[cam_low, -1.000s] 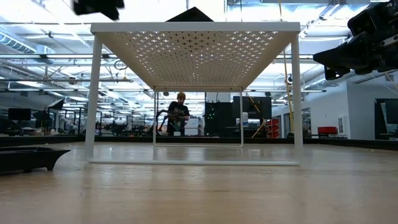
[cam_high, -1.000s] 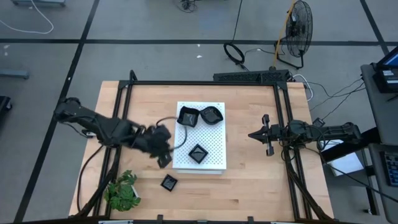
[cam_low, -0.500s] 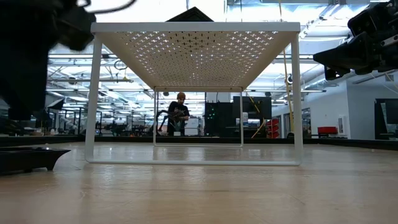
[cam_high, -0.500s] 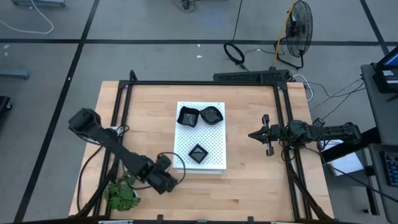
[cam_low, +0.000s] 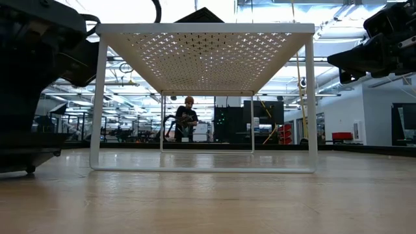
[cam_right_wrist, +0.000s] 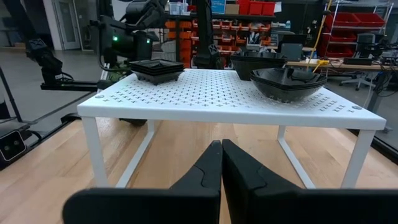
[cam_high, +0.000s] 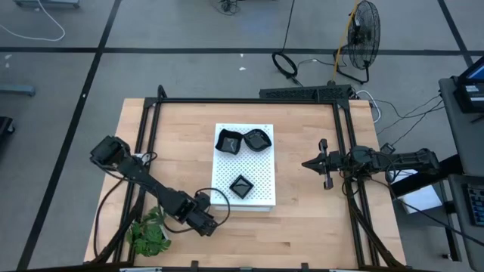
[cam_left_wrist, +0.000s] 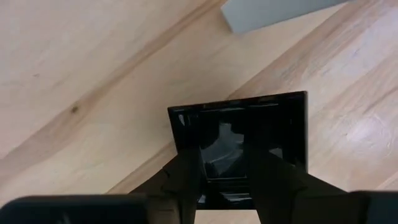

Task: Pick & Place Mini shaped plates
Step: Stack the black square plate on top of the other black square plates on the shelf

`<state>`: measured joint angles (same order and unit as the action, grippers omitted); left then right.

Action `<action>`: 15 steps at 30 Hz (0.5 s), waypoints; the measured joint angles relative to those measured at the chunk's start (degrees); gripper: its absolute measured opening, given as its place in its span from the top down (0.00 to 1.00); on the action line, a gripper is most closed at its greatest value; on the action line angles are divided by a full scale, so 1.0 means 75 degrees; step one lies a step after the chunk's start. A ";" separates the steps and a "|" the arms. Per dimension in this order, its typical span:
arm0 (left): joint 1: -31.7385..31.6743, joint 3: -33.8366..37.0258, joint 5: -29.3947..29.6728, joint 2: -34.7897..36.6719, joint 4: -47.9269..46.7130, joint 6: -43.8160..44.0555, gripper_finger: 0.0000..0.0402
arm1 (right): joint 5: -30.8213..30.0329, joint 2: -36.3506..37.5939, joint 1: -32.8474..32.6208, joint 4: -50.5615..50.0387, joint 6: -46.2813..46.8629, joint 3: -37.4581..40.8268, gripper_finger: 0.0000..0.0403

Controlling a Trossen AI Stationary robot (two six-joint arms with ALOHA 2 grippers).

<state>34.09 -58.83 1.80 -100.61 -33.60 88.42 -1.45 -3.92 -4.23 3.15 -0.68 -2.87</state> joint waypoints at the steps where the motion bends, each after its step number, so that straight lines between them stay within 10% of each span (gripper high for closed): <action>1: 0.0000 0.0003 -0.0005 0.0055 -0.0050 0.0000 0.67 | 0.0000 0.0000 0.0002 -0.0006 0.0001 0.0002 1.00; 15: 0.0098 0.0003 -0.0040 0.0902 -0.1364 0.1000 0.67 | 0.0000 0.0000 0.0002 0.0000 0.0002 0.0001 1.00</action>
<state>34.82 -58.81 1.50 -93.84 -43.83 95.92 -1.45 -3.92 -4.21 3.16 -0.67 -2.86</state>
